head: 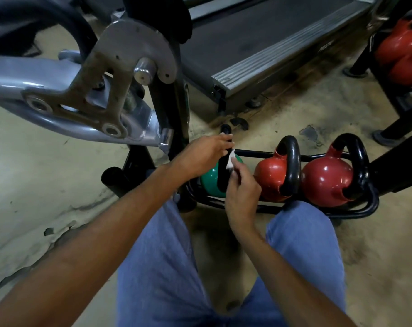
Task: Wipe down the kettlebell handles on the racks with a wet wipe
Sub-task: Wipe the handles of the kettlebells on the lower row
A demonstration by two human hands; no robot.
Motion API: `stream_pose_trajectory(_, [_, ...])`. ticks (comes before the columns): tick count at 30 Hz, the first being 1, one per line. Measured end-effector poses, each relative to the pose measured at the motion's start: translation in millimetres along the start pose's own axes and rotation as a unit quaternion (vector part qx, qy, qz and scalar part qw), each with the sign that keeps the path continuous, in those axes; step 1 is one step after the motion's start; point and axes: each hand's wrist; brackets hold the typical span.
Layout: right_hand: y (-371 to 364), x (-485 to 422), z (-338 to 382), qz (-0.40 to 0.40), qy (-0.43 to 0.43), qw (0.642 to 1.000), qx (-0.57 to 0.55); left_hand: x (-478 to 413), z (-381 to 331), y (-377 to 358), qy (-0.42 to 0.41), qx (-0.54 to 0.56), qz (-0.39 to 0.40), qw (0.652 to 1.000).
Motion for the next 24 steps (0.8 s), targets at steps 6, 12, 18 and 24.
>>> stream_pose_trajectory(6, [15.5,18.1,-37.5,0.056,0.238,0.961,0.131,1.8,0.1,-2.6,0.027,0.039,-0.004,0.999])
stream_pose_trajectory(12, [32.4,-19.9,-45.8,0.221,0.520,0.756,0.330,1.6,-1.2,-2.2,0.034,0.039,0.012,0.999])
stream_pose_trajectory(18, [15.1,-34.2,6.0,0.378,0.523,0.434,0.629,-2.3,-2.0,-1.1,0.061,0.100,0.028,0.993])
stream_pose_trajectory(24, [28.6,-38.4,-7.3,0.369,0.588,0.419,0.585,-4.9,-2.1,-3.2,0.067,0.088,0.037,0.993])
Point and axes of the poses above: each hand's wrist, its own x-axis away from the middle knuckle, its own y-axis out of the back of the hand, z = x × y, and after that the axes turned 4 degrees about -x, right-handed
